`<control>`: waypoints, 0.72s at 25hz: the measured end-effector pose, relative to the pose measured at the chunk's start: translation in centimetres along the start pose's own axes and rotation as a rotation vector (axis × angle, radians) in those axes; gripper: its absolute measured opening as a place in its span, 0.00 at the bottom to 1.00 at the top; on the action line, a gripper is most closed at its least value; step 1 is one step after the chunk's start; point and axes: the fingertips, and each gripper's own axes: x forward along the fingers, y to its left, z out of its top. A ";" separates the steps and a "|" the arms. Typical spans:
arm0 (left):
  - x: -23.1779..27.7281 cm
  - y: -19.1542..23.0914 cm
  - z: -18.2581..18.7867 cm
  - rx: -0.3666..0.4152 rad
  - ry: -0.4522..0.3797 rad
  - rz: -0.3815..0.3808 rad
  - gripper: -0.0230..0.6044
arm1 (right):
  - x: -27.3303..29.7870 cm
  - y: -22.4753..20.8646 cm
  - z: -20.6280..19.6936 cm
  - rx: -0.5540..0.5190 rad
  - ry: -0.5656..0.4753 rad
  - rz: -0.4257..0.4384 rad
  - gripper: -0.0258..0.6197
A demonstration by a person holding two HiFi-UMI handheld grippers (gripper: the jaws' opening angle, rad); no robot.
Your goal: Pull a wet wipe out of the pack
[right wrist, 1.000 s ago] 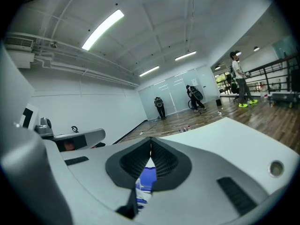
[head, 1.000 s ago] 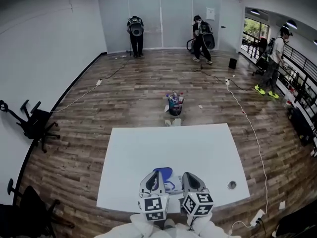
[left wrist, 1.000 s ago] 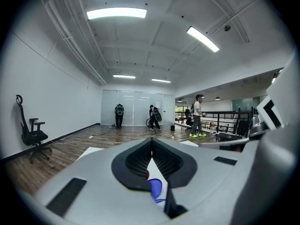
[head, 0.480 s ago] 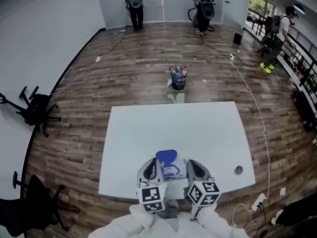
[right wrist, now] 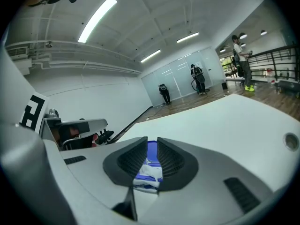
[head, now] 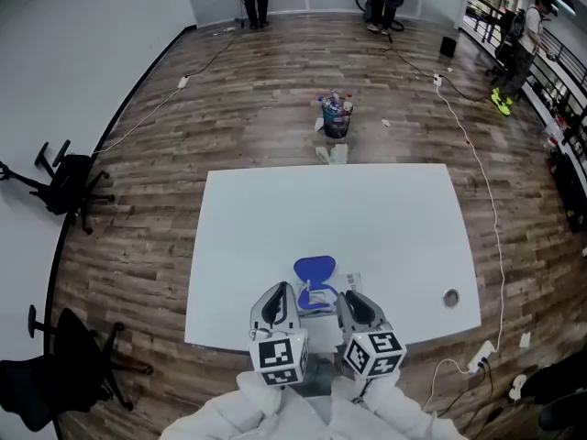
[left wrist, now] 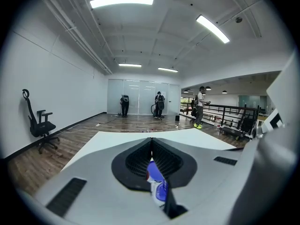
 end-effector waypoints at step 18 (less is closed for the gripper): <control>-0.3 2.2 -3.0 -0.007 0.075 0.029 0.06 | 2.0 0.4 -6.4 -0.063 0.168 0.003 0.23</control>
